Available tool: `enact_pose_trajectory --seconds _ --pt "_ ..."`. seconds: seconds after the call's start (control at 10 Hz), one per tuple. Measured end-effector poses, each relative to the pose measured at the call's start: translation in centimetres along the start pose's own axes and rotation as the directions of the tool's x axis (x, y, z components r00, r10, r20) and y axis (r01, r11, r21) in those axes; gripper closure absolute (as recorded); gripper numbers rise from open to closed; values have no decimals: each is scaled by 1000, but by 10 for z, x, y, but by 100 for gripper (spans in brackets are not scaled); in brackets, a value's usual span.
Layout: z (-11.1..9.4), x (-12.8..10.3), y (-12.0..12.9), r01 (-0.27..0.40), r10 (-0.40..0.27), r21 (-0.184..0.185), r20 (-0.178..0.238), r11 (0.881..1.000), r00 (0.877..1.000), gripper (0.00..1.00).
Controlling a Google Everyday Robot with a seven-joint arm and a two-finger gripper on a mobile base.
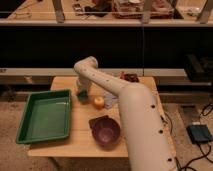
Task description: Wipe table surface with sponge
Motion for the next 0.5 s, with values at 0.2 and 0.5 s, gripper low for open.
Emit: enact_pose_trajectory --seconds 0.2,0.5 --pt "0 0 0 0 0 0 0 1000 1000 62" --pt "2 -6 0 -9 9 -13 -13 1000 1000 71"
